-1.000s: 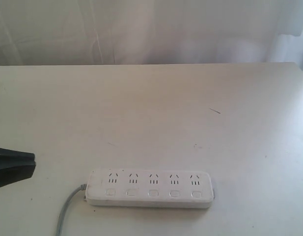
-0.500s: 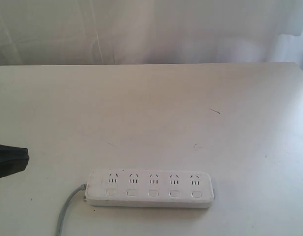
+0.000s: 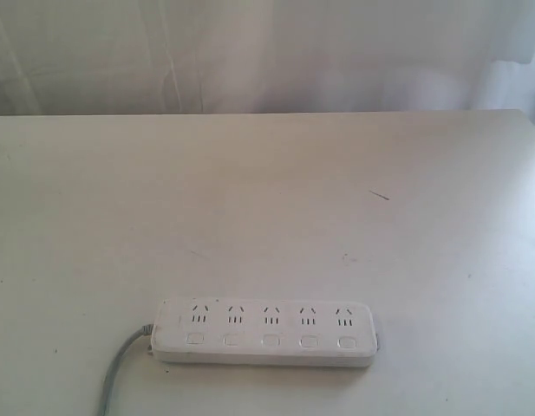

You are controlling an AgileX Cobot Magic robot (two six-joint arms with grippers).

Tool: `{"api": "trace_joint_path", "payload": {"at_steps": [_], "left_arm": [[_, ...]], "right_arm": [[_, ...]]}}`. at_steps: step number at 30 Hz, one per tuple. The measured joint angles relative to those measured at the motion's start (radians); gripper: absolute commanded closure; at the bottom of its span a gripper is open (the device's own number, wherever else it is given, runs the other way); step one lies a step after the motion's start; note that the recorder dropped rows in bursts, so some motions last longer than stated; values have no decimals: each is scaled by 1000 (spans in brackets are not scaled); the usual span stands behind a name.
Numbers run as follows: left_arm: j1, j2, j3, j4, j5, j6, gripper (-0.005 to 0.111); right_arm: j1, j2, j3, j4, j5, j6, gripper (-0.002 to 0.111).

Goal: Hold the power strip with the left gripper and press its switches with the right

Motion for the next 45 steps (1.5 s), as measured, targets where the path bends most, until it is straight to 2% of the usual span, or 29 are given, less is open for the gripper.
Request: {"api": "trace_joint_path", "payload": {"at_steps": [5, 10, 15, 21, 25, 30, 39, 45], "left_arm": [[93, -73, 136, -91, -61, -20, 107], [143, -185, 241, -120, -167, -21, 107], [178, -279, 301, -96, -199, -21, 107], [192, -351, 379, -80, -201, -16, 107], [203, -355, 384, -55, -133, 24, 107], [203, -355, 386, -47, -131, 68, 107], [203, -357, 386, -59, -123, 79, 107], [203, -357, 386, -66, -119, 79, 107]], "right_arm": [[0, 0, 0, 0, 0, 0, 108], [0, 0, 0, 0, 20, 0, 108], [0, 0, 0, 2, 91, -24, 108], [0, 0, 0, 145, 125, -374, 108], [0, 0, 0, 291, 127, -674, 108], [0, 0, 0, 433, 129, -976, 108], [0, 0, 0, 821, 139, -1574, 108], [0, 0, 0, 914, 207, -1736, 108]]}}
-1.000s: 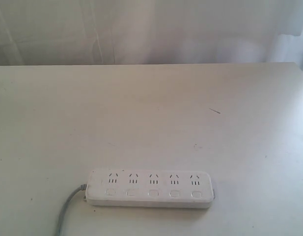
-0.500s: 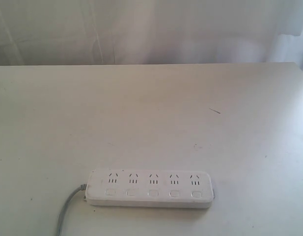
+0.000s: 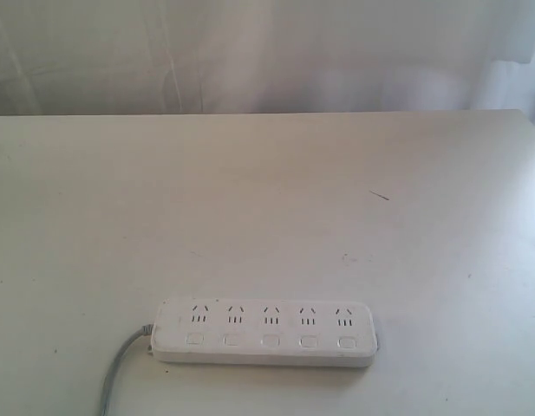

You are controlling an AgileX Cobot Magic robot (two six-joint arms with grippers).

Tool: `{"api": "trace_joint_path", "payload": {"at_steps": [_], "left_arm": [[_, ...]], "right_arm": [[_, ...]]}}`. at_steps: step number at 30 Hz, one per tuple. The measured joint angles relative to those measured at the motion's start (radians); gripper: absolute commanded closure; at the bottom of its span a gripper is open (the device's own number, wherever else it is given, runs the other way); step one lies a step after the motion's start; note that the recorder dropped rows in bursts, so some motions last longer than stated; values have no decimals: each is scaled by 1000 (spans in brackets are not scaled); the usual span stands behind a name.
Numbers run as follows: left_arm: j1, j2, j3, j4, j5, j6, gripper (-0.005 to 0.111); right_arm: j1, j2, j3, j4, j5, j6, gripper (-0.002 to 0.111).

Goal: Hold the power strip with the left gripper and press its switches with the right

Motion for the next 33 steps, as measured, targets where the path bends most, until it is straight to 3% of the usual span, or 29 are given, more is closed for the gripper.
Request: {"api": "trace_joint_path", "payload": {"at_steps": [4, 10, 19, 24, 33], "left_arm": [[0, 0, 0, 22, 2, -27, 107], [0, 0, 0, 399, 2, -430, 107], [0, 0, 0, 523, 43, -700, 107], [0, -2, 0, 712, 97, -1015, 107], [0, -2, 0, 737, 131, -914, 107]], "right_arm": [[0, 0, 0, 7, 11, -16, 108], [0, 0, 0, 18, 30, -1, 108], [0, 0, 0, 39, 137, 8, 108], [0, 0, 0, 39, 139, 8, 108], [0, 0, 0, 39, 141, 8, 108]]}}
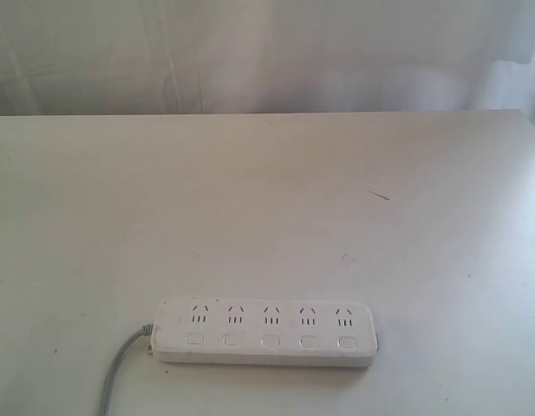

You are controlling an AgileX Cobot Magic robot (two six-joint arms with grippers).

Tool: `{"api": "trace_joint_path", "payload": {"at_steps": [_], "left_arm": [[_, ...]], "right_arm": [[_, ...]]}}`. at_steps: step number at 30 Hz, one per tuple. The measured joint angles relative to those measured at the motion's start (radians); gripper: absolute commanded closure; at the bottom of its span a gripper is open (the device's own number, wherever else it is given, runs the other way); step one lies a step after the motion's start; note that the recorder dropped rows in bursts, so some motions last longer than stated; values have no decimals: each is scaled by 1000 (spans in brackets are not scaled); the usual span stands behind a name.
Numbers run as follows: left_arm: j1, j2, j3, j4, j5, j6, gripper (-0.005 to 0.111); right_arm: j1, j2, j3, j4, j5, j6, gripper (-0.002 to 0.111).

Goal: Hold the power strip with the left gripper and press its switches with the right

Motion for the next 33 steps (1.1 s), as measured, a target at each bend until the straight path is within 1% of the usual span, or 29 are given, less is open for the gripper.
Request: {"api": "trace_joint_path", "payload": {"at_steps": [4, 7, 9, 14, 33], "left_arm": [[0, 0, 0, -2, 24, 0, 107], [0, 6, 0, -11, 85, 5, 107], [0, 9, -2, -32, 102, 10, 107], [0, 11, -6, -55, 110, 25, 107], [0, 11, -6, -56, 110, 30, 107]], "right_arm": [[0, 0, 0, 0, 0, 2, 108], [0, 0, 0, 0, 0, 2, 108], [0, 0, 0, 0, 0, 2, 108], [0, 0, 0, 0, 0, 2, 108], [0, 0, 0, 2, 0, 2, 108]]}}
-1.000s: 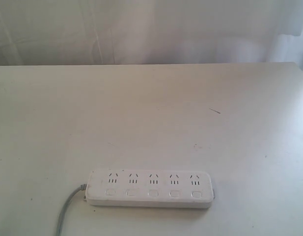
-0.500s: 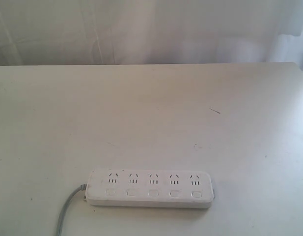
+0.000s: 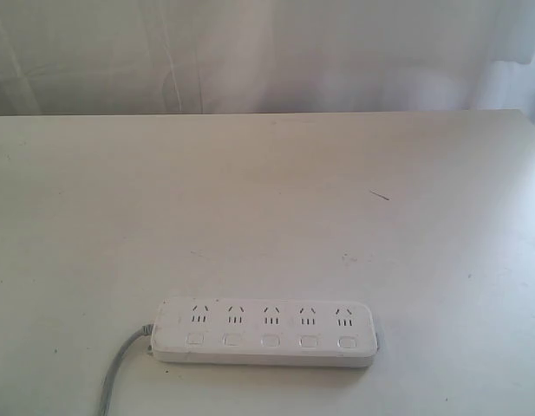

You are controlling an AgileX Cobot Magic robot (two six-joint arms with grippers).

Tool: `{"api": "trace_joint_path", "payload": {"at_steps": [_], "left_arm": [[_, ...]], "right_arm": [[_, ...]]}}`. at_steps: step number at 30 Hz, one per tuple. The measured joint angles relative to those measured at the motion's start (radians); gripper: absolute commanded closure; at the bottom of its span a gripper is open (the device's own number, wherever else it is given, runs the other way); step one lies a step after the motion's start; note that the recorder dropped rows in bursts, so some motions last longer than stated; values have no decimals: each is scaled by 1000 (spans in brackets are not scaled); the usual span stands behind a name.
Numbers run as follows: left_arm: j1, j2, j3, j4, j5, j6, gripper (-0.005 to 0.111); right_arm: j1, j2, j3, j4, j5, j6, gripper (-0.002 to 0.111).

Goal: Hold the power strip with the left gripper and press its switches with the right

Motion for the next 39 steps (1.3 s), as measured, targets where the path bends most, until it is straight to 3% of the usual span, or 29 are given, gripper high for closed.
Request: {"api": "trace_joint_path", "payload": {"at_steps": [39], "left_arm": [[0, 0, 0, -104, -2, 0, 107]], "right_arm": [[0, 0, 0, 0, 0, 0, 108]]}}
